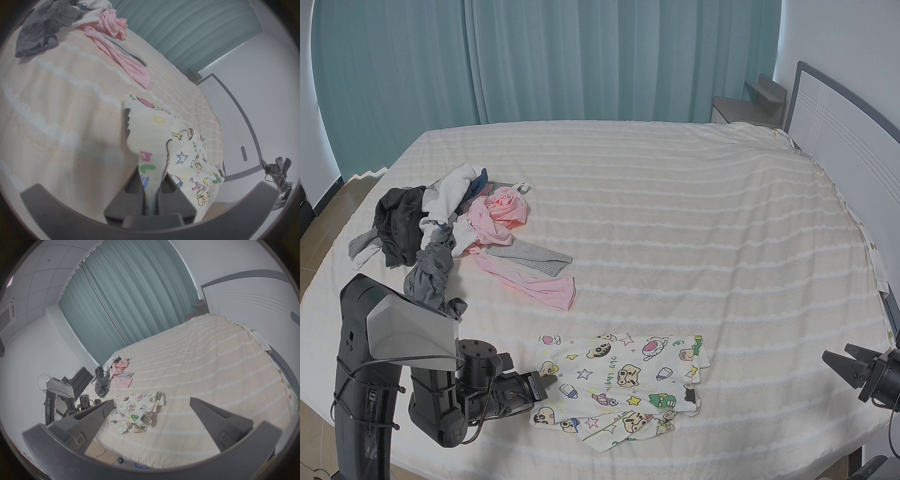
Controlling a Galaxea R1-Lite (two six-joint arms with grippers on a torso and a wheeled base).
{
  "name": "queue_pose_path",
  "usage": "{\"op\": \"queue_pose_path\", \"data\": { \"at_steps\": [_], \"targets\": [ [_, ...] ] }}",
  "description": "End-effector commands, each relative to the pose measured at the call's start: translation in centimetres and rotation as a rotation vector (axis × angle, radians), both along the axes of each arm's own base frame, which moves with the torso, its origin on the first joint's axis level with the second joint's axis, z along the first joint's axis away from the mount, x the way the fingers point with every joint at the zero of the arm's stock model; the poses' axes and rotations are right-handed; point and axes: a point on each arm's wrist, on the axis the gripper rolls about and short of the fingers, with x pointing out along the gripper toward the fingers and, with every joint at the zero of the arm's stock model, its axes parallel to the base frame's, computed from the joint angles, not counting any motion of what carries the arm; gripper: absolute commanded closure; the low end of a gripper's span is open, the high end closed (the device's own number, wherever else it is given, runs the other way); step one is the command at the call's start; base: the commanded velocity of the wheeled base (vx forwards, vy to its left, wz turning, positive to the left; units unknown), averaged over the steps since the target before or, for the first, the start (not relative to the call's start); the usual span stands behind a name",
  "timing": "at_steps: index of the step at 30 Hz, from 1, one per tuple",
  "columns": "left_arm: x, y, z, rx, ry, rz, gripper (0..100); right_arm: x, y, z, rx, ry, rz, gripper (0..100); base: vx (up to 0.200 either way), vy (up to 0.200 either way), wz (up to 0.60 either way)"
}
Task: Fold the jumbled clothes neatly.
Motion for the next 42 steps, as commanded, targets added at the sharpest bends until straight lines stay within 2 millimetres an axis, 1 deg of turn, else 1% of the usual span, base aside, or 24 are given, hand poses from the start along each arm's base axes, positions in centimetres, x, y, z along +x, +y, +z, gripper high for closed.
{"op": "queue_pose_path", "data": {
  "at_steps": [1,2,6,8,9,10,13,15,16,17,21,23,25,26,27,28,32,33,35,38,39,40,41,42],
  "targets": [
    [-0.7,0.8,0.5,-0.016,0.0,0.027,100,0.0,0.0,-0.1,0.0,0.004,0.001,0,0.0,0.0,0.0],
    [-0.8,0.9,0.5,-0.016,0.0,0.027,100,0.0,0.0,-0.1,0.0,0.004,0.001,0,0.0,0.0,0.0],
    [-2.7,2.2,0.3,0.008,0.073,0.035,100,0.1,0.0,-0.1,0.001,0.006,0.001,0,0.0,0.0,0.0],
    [-3.0,3.2,0.4,0.002,0.09,0.052,100,0.0,0.0,-0.1,0.001,0.008,0.001,0,0.0,0.0,0.0],
    [-3.0,3.3,0.5,0.002,0.09,0.052,100,0.0,0.0,-0.1,0.001,0.008,0.001,0,0.0,0.0,0.0],
    [-3.0,4.3,1.1,-0.014,0.085,0.072,100,0.1,0.0,-0.1,0.001,0.009,0.001,0,0.0,0.0,0.0],
    [-3.1,6.3,2.0,-0.035,0.08,0.122,100,0.1,0.0,-0.1,0.002,0.011,0.0,0,0.0,0.0,0.0],
    [-3.0,8.2,2.5,-0.053,0.071,0.171,100,0.1,0.0,-0.1,0.002,0.01,0.0,0,0.0,0.0,0.0],
    [-2.9,8.6,2.6,-0.057,0.068,0.18,100,0.1,0.0,-0.1,0.002,0.01,0.0,0,0.0,0.0,0.0],
    [-2.8,10.0,2.8,-0.07,0.064,0.216,100,0.1,0.0,-0.1,0.002,0.011,0.0,0,0.0,0.0,0.0],
    [-3.1,13.8,2.8,-0.074,0.051,0.297,100,0.1,0.0,-0.2,0.002,0.016,0.002,0,0.0,0.0,0.0],
    [-3.2,16.5,2.7,-0.066,0.024,0.344,100,0.1,0.0,-0.2,0.002,0.016,0.002,0,0.0,0.0,0.0],
    [-3.3,18.5,2.5,-0.072,0.006,0.378,100,0.1,0.0,-0.2,0.002,0.014,0.002,0,0.0,0.0,0.0],
    [-3.5,19.8,2.4,-0.08,-0.002,0.408,100,0.1,0.0,-0.2,0.002,0.014,0.002,0,0.0,0.0,0.0],
    [-3.5,20.0,2.4,-0.08,-0.004,0.41,100,0.1,0.0,-0.2,0.002,0.014,0.002,0,0.0,0.0,0.0],
    [-4.0,21.9,2.3,-0.096,-0.011,0.462,100,0.1,0.0,-0.2,0.002,0.014,0.002,0,0.0,0.0,0.0],
    [-5.2,26.0,2.1,-0.131,-0.044,0.561,100,0.1,0.0,-0.2,0.002,0.014,0.002,0,0.0,0.0,0.0],
    [-5.3,26.5,2.1,-0.134,-0.051,0.572,100,0.1,0.0,-0.2,0.004,0.015,0.001,0,0.0,0.0,0.0],
    [-6.5,29.3,2.1,-0.156,-0.088,0.635,100,0.1,0.0,-0.2,0.002,0.014,0.002,0,0.0,0.0,0.0],
    [-7.2,31.2,1.8,-0.172,-0.113,0.663,100,0.0,0.0,-0.3,0.004,0.016,0.001,0,0.0,0.0,0.0],
    [-7.5,32.1,1.8,-0.169,-0.127,0.689,100,0.0,0.0,-0.3,0.002,0.016,0.002,0,0.0,0.0,0.0],
    [-7.5,32.1,1.8,-0.169,-0.127,0.689,100,0.0,0.0,-0.3,0.002,0.016,0.002,0,0.0,0.0,0.0],
    [-7.7,33.3,1.9,-0.173,-0.148,0.723,100,0.0,0.0,-0.3,0.002,0.016,0.002,0,0.0,0.0,0.0],
    [-7.7,33.7,2.0,-0.186,-0.152,0.739,100,0.0,0.0,-0.3,0.002,0.016,0.002,0,0.0,0.0,0.0]
  ]
}}
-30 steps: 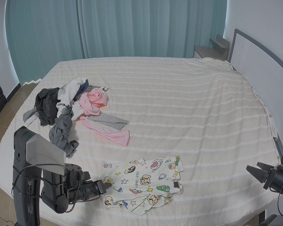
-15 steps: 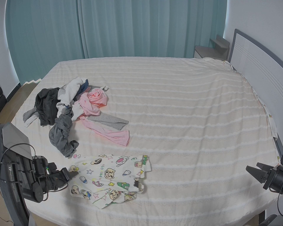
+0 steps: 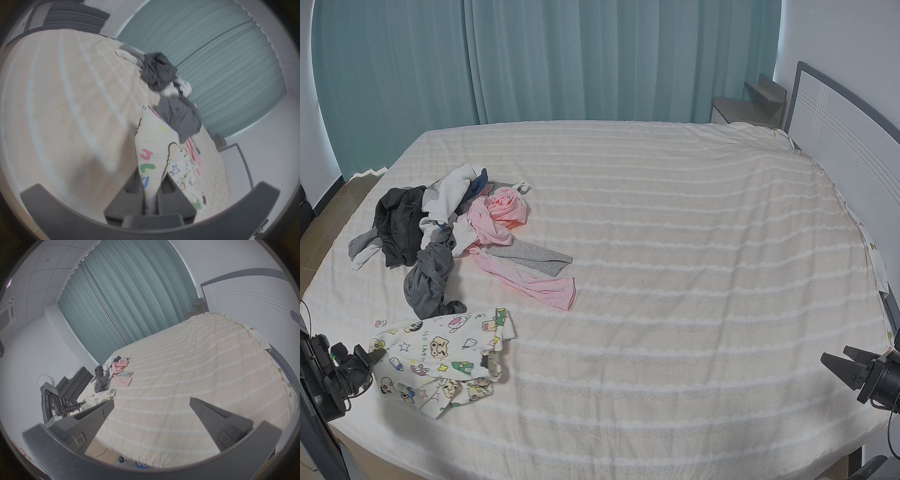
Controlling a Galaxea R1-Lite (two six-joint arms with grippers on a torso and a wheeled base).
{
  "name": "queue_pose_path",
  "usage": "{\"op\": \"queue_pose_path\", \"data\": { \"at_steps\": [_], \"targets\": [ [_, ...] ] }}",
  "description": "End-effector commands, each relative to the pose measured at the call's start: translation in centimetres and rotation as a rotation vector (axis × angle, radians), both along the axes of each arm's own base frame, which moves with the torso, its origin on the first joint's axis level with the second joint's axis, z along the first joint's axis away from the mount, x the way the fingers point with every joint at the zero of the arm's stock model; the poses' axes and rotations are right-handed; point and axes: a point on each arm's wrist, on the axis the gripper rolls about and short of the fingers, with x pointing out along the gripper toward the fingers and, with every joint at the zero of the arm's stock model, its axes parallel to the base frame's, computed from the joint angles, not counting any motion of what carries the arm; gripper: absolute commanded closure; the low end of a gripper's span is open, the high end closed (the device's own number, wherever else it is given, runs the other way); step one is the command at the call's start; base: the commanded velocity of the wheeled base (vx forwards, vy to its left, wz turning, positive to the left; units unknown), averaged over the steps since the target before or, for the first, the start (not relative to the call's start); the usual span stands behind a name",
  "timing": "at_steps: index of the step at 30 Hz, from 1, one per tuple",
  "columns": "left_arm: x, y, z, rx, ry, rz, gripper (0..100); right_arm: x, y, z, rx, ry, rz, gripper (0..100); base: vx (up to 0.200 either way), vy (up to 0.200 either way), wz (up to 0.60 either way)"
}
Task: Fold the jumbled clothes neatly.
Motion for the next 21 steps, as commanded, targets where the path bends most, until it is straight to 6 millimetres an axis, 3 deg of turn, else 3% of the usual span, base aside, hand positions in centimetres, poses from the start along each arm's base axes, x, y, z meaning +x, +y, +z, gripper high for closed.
{"op": "queue_pose_path", "data": {
  "at_steps": [1,7,8,14,21],
  "targets": [
    [-0.9,4.5,-0.2,-0.006,-0.07,0.115,100,0.0,0.0,0.0,-0.001,0.002,0.001,0,0.0,0.0,0.0],
    [-0.7,5.7,0.0,-0.066,-0.091,0.171,100,0.0,0.0,0.0,0.0,-0.001,0.001,0,0.0,0.0,0.0],
    [-0.8,5.7,0.0,-0.065,-0.09,0.174,0,0.0,0.0,0.0,0.0,-0.001,-0.001,0,0.0,0.0,0.0],
    [-1.2,5.9,-0.1,-0.061,-0.08,0.204,0,-0.1,0.0,0.1,0.0,-0.007,-0.002,0,0.0,0.0,0.0],
    [-3.3,7.9,1.0,0.017,-0.114,0.264,0,0.0,-0.2,0.4,-0.001,-0.026,-0.029,0,0.0,0.0,0.0]
  ]
}}
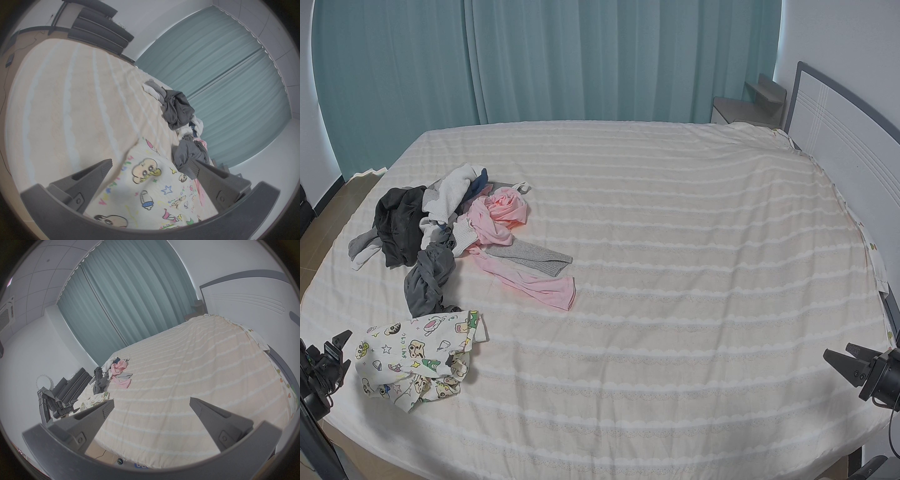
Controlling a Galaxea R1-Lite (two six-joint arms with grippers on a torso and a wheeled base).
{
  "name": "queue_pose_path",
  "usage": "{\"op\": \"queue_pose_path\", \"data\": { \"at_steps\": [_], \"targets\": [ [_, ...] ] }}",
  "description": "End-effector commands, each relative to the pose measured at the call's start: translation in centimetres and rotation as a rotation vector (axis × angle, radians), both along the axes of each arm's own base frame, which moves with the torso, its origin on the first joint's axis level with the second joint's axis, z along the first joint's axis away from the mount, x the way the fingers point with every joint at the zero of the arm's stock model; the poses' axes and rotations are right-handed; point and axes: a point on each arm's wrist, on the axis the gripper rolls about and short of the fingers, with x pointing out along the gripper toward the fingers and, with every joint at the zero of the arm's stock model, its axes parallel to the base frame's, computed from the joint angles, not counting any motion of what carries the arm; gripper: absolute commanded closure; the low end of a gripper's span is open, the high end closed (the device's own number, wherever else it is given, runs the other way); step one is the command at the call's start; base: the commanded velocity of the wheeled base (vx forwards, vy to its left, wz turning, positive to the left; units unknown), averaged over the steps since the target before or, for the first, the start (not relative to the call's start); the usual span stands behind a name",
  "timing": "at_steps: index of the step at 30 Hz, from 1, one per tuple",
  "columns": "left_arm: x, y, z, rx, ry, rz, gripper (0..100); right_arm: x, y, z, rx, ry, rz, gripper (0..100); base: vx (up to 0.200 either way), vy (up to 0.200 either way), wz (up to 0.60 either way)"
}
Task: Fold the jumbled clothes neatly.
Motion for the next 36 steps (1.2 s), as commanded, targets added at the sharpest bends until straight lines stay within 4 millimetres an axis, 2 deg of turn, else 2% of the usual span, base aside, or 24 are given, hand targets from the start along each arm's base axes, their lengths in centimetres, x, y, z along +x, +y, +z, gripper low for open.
{"op": "queue_pose_path", "data": {
  "at_steps": [1,4,7,8,9,10,12,14,15,18,19,21,22,24,25,26,29,30,31,33,34,36],
  "targets": [
    [-0.7,0.8,1.5,0.091,-0.037,0.0,0,-0.1,-0.1,0.3,-0.001,-0.017,-0.013,0,0.0,0.0,0.0],
    [-0.7,0.6,3.7,0.132,-0.095,-0.062,0,-0.1,-0.1,0.4,0.0,-0.031,-0.013,0,0.0,0.0,0.0],
    [-0.9,0.1,7.3,0.16,-0.183,-0.137,0,-0.3,-0.1,0.6,-0.001,-0.047,-0.012,0,0.0,0.0,0.0],
    [-0.9,0.1,7.5,0.163,-0.188,-0.14,0,-0.3,-0.1,0.6,-0.001,-0.047,-0.012,0,0.0,0.0,0.0],
    [-1.1,-0.3,10.0,0.176,-0.238,-0.159,0,-0.5,-0.1,0.6,-0.002,-0.056,-0.01,0,0.0,0.0,0.0],
    [-1.1,-0.3,10.0,0.176,-0.238,-0.159,0,-0.5,-0.1,0.6,-0.002,-0.056,-0.01,0,0.0,0.0,0.0],
    [-1.8,-1.5,14.3,0.195,-0.321,-0.229,0,-0.6,-0.1,0.8,-0.004,-0.073,-0.008,0,0.0,0.0,0.0],
    [-2.2,-2.2,15.6,0.198,-0.342,-0.269,0,-0.7,-0.1,0.9,-0.008,-0.079,-0.009,0,0.0,0.0,0.0],
    [-3.0,-3.5,17.6,0.234,-0.37,-0.342,0,-0.8,-0.1,1.0,-0.012,-0.091,-0.008,0,0.0,0.0,0.0],
    [-4.7,-6.3,19.8,0.288,-0.393,-0.446,0,-1.3,-0.1,1.3,-0.02,-0.13,-0.003,0,0.0,0.0,0.0],
    [-4.8,-7.1,20.1,0.296,-0.397,-0.478,0,-1.5,-0.1,1.4,-0.021,-0.141,-0.001,0,0.0,0.0,0.0],
    [-4.8,-7.1,20.1,0.296,-0.397,-0.478,0,-1.5,-0.1,1.4,-0.021,-0.141,-0.001,0,0.0,0.0,0.0],
    [-5.0,-12.2,21.3,0.318,-0.435,-0.711,0,-2.4,-0.1,1.9,-0.033,-0.205,0.008,0,0.0,0.0,0.0],
    [-5.1,-14.6,21.5,0.32,-0.454,-0.843,0,-2.9,-0.2,1.7,-0.054,-0.222,0.01,0,0.0,0.0,0.0],
    [-5.2,-15.0,21.5,0.321,-0.458,-0.866,0,-3.0,-0.2,1.6,-0.058,-0.223,0.011,0,0.0,0.0,0.0],
    [-5.7,-17.0,21.9,0.336,-0.479,-0.998,0,-3.6,-0.3,1.0,-0.082,-0.224,0.002,0,0.0,0.0,0.0],
    [-7.0,-19.8,21.8,0.335,-0.501,-1.179,0,-5.3,-0.4,0.3,-0.088,-0.252,-0.017,0,0.0,0.0,0.0],
    [-7.1,-20.0,21.7,0.335,-0.506,-1.19,0,-5.5,-0.4,0.1,-0.088,-0.254,-0.018,0,0.0,0.0,0.0],
    [-8.1,-21.6,21.5,0.329,-0.53,-1.263,0,-6.9,-0.4,-0.4,-0.09,-0.276,-0.016,0,0.0,0.0,0.0],
    [-9.3,-22.8,21.2,0.328,-0.551,-1.321,0,-8.2,-0.5,-1.0,-0.093,-0.295,-0.014,0,0.0,0.0,0.0],
    [-10.7,-23.8,20.9,0.331,-0.57,-1.361,0,-9.3,-0.5,-1.8,-0.109,-0.305,-0.009,0,0.0,0.0,0.0],
    [-12.0,-24.6,21.1,0.31,-0.58,-1.41,0,-10.4,-0.5,-2.8,-0.138,-0.318,-0.003,0,0.0,0.0,0.0]
  ]
}}
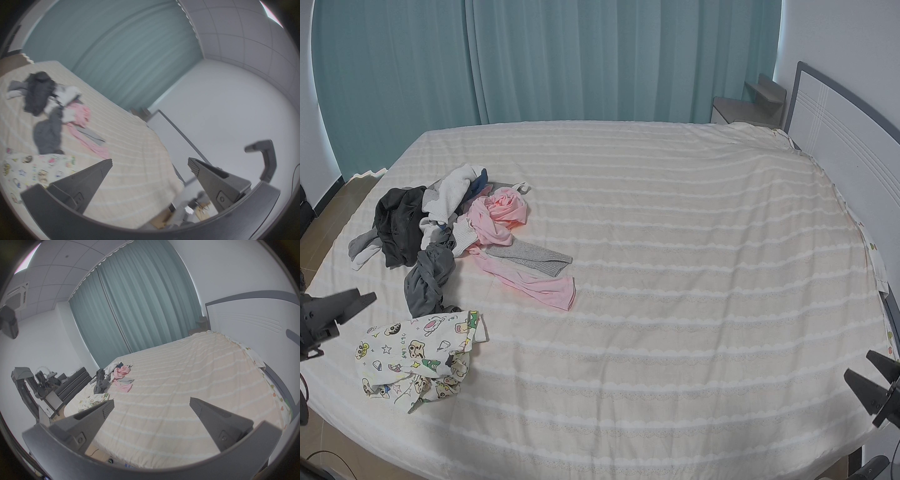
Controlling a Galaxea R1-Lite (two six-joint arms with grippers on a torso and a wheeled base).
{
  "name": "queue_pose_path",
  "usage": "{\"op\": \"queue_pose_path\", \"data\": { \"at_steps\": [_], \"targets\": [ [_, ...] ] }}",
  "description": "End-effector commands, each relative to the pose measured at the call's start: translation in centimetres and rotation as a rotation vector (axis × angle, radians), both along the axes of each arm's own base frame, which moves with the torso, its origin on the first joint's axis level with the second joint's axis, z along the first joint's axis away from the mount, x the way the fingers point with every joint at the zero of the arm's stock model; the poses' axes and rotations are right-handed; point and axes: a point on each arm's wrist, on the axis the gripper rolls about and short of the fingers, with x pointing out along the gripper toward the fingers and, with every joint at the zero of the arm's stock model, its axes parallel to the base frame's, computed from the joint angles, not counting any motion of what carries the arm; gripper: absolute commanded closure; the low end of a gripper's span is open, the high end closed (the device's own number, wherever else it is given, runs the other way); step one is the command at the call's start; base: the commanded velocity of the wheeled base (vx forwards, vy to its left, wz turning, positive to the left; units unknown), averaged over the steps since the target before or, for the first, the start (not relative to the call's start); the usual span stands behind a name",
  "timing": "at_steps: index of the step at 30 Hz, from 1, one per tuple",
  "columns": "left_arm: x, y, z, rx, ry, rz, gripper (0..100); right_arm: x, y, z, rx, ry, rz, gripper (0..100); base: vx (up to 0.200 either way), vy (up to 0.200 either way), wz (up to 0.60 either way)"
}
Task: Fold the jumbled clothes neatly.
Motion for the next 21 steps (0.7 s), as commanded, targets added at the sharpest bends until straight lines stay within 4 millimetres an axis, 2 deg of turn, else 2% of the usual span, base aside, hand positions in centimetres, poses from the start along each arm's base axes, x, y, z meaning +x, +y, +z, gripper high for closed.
{"op": "queue_pose_path", "data": {
  "at_steps": [1,3,5,8,9,14,15,20,21],
  "targets": [
    [-8.3,-8.2,0.2,0.077,-0.087,-0.436,0,-6.6,-0.2,-3.3,-0.08,-0.186,0.005,0,0.0,0.0,0.0],
    [-10.0,-8.8,0.1,0.078,-0.085,-0.472,0,-7.1,-0.2,-3.9,-0.105,-0.195,0.0,0,0.0,0.0,0.0],
    [-12.6,-9.6,-0.3,0.086,-0.109,-0.554,0,-7.5,-0.1,-4.6,-0.133,-0.212,-0.027,0,0.0,0.0,0.0],
    [-14.8,-9.8,-1.3,0.078,-0.109,-0.671,0,-7.2,-0.2,-5.5,-0.158,-0.184,-0.041,0,0.0,0.0,0.0],
    [-15.3,-9.8,-1.6,0.075,-0.102,-0.675,0,-6.9,-0.2,-6.3,-0.163,-0.162,-0.054,0,0.0,0.0,0.0],
    [-15.5,-9.9,-2.4,0.047,-0.033,-0.662,0,-6.9,-0.2,-6.3,-0.157,-0.167,-0.066,0,0.0,0.0,0.0],
    [-15.9,-9.9,-3.4,0.026,0.019,-0.658,0,-6.9,-0.2,-6.3,-0.18,-0.173,-0.063,0,0.0,0.0,0.0],
    [-17.9,-10.0,-5.2,0.028,0.018,-0.67,0,-6.9,-0.2,-6.3,-0.198,-0.177,-0.059,0,0.0,0.0,0.0],
    [-19.0,-10.0,-6.4,0.033,0.001,-0.679,0,-6.9,-0.2,-6.3,-0.198,-0.178,-0.063,0,0.0,0.0,0.0]
  ]
}}
